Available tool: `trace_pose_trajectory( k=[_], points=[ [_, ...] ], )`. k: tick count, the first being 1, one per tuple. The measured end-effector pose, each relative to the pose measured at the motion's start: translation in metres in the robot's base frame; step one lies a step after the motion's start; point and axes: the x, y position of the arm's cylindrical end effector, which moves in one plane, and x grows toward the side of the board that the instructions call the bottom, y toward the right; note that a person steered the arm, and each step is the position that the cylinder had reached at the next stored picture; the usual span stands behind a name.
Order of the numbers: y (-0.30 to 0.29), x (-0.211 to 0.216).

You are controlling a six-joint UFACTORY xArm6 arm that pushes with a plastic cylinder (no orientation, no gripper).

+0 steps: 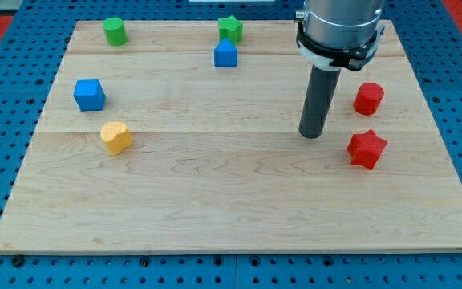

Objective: Move the red star to the bottom center

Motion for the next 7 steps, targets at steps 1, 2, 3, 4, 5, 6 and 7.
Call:
trace_pose_trajectory(
  k=[1,2,3,4,5,6,7],
  points=[
    [0.009,0.0],
    [0.011,-0.004],
    [0.038,-0.004],
    [0.074,-0.004],
    [0.09,-0.005],
    [0.122,-0.005],
    [0.139,-0.005]
  ],
)
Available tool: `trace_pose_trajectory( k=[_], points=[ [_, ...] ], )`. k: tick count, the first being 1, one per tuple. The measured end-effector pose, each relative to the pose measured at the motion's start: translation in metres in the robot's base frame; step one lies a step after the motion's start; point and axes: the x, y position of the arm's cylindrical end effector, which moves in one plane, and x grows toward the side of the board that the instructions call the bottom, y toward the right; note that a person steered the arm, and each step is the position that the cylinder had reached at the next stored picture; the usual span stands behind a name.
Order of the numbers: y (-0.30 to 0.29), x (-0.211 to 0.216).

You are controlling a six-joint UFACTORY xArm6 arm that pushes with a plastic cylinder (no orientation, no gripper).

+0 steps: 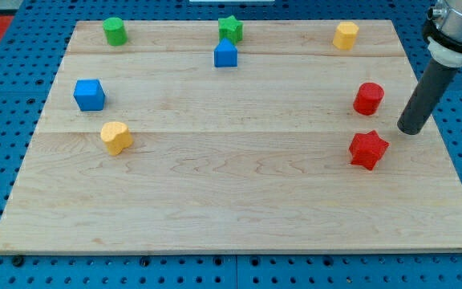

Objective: Move the red star to the bottom center

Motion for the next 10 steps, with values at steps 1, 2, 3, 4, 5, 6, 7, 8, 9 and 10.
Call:
trace_pose_trajectory(
  k=[1,2,3,4,5,6,7,8,9,10],
  points=[
    [-0.008,0.011],
    [-0.024,0.031],
    [-0.024,0.031],
    [-0.053,0.031],
    [-0.096,0.031],
    [-0.126,0.034],
    [-0.131,0.049],
    [-0.123,0.059],
    [-0.123,0.079],
    [-0.127,0.091]
  ],
)
